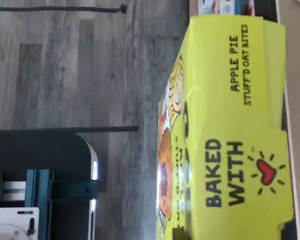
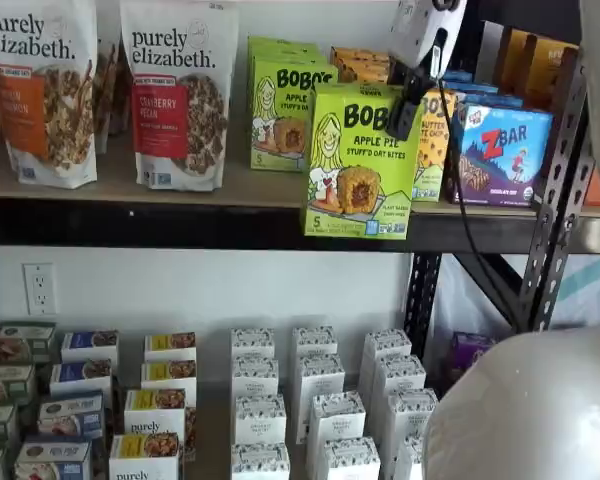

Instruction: Pick the green box on the top shelf, the fourth from the left

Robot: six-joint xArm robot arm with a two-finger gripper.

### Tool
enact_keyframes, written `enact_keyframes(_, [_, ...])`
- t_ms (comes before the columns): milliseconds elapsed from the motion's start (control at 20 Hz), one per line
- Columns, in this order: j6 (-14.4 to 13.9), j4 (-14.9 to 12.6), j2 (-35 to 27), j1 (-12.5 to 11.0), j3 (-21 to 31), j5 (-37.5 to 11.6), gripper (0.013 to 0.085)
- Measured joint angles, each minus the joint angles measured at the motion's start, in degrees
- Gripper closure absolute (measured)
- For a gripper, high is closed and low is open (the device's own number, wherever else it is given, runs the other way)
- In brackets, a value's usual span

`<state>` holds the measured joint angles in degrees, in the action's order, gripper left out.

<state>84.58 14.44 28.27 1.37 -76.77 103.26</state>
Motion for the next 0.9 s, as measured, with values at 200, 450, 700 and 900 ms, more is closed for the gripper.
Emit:
enact_keyframes(200, [1.03, -0.16, 0.89, -0.91, 1.33, -0.25, 0.069])
enact_keyframes(450, [2.18, 0.01, 1.77, -2.06, 2.58, -0.44, 0.069])
enact_keyframes(700, [3.27, 0.35, 2.47, -3.24, 3.4, -0.31, 0.069])
enact_keyframes(900, [3.94, 0.5, 2.92, -3.97, 3.77, -0.14, 0.069])
